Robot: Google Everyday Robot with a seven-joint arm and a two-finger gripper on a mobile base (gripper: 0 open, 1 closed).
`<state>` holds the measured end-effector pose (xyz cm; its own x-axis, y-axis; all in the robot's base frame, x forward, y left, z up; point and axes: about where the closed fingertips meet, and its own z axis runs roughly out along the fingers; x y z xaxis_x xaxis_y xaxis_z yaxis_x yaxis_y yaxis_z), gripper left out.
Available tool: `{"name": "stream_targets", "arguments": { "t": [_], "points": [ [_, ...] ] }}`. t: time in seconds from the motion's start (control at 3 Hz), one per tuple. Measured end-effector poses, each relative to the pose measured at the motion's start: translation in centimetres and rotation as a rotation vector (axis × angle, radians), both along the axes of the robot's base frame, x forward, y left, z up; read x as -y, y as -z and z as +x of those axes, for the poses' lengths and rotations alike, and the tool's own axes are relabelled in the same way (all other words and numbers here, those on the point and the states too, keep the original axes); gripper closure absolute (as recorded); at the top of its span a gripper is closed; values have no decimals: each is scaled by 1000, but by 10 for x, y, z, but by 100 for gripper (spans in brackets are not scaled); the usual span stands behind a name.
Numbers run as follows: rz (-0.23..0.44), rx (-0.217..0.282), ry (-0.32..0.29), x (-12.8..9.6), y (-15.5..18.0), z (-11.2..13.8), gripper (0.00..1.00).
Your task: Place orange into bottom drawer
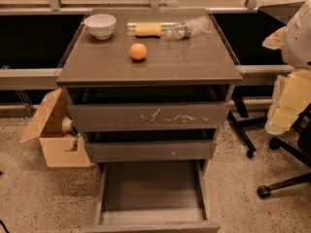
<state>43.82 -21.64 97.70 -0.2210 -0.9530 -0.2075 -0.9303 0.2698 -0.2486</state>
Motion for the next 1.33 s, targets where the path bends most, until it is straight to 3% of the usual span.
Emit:
{"name": "stream_targets", "arguments": {
  "t": [0.33,0.67,1.0,1.33],
  "points": [
    [0,0,0,0,0,0,0],
    [61,75,9,5,7,42,0],
    [159,142,18,5,15,89,0],
    [331,203,63,-9,29,140,0]
  ]
}}
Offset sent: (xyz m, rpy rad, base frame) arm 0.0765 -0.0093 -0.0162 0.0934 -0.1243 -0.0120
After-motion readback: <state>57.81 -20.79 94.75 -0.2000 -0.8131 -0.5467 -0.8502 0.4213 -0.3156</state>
